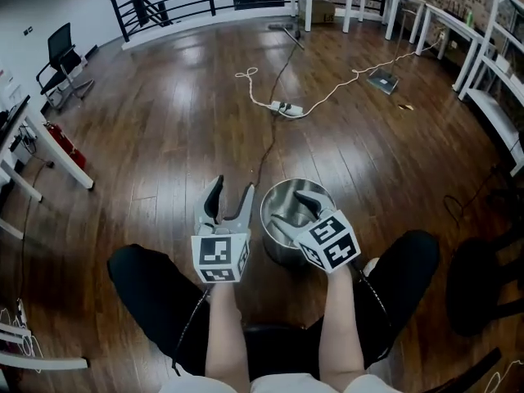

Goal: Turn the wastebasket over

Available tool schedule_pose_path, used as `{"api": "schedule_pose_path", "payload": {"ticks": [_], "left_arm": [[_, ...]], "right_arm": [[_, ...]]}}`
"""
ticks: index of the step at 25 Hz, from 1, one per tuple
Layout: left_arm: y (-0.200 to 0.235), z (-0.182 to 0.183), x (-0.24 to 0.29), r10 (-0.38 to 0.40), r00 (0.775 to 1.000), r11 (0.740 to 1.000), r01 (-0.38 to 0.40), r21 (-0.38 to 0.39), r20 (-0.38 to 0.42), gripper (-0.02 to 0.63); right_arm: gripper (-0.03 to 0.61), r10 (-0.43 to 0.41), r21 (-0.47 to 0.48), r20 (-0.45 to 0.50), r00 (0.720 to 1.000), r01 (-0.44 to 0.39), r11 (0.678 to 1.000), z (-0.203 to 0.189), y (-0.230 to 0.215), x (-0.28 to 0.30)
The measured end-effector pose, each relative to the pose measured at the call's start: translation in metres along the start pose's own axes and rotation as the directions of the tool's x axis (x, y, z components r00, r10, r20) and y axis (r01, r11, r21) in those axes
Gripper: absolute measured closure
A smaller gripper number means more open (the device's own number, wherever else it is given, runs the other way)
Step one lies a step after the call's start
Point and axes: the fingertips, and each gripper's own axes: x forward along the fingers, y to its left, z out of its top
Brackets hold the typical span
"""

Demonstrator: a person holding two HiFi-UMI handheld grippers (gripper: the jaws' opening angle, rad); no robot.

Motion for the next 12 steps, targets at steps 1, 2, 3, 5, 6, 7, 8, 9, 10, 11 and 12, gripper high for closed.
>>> {"api": "schedule_pose_path", "payload": {"ticks": [1, 2, 3, 5, 6, 7, 8, 9, 10, 11, 12], "left_arm": [[0.009, -0.012, 0.005, 0.006, 1.0, 1.0, -0.006, -0.015, -0.018, 0.339], [0.019, -0.025, 0.009, 0.011, 0.999, 0.999, -0.012, -0.033, -0.041, 0.337], [0.028, -0.038, 0.013, 0.016, 0.998, 0.999, -0.019, -0.05, -0.068, 0.337], [0.043, -0.064, 0.017, 0.025, 0.992, 0.997, -0.034, -0.069, -0.126, 0.337], [0.048, -0.075, 0.018, 0.032, 0.988, 0.996, -0.043, -0.074, -0.149, 0.337], [0.054, -0.085, 0.018, 0.04, 0.985, 0.995, -0.054, -0.083, -0.166, 0.337], [0.059, -0.093, 0.018, 0.047, 0.983, 0.993, -0.065, -0.097, -0.177, 0.337], [0.063, -0.1, 0.019, 0.053, 0.981, 0.991, -0.074, -0.112, -0.185, 0.337], [0.065, -0.105, 0.019, 0.057, 0.98, 0.989, -0.082, -0.126, -0.191, 0.339], [0.068, -0.11, 0.019, 0.06, 0.979, 0.986, -0.088, -0.138, -0.196, 0.339], [0.071, -0.114, 0.019, 0.064, 0.978, 0.984, -0.095, -0.148, -0.201, 0.339]], "right_arm": [[0.293, 0.025, 0.001, -0.08, 0.996, -0.025, 1.0, -0.017, 0.005, 0.015], [0.293, 0.043, -0.004, -0.161, 0.986, -0.045, 0.999, -0.033, 0.009, 0.03], [0.293, 0.057, -0.013, -0.234, 0.971, -0.062, 0.998, -0.049, 0.013, 0.042], [0.293, 0.088, -0.012, -0.336, 0.938, -0.098, 0.995, -0.075, 0.022, 0.065], [0.294, 0.107, 0.003, -0.365, 0.925, -0.114, 0.993, -0.086, 0.027, 0.076], [0.294, 0.124, 0.023, -0.384, 0.915, -0.125, 0.992, -0.095, 0.031, 0.087], [0.295, 0.134, 0.04, -0.399, 0.907, -0.129, 0.991, -0.103, 0.035, 0.098], [0.295, 0.136, 0.052, -0.413, 0.9, -0.126, 0.991, -0.11, 0.037, 0.107], [0.305, 0.129, 0.055, -0.429, 0.894, -0.116, 0.992, -0.115, 0.038, 0.115], [0.339, 0.117, 0.055, -0.443, 0.889, -0.103, 0.993, -0.119, 0.039, 0.12], [0.405, 0.102, 0.054, -0.452, 0.886, -0.087, 0.995, -0.121, 0.038, 0.125]]}}
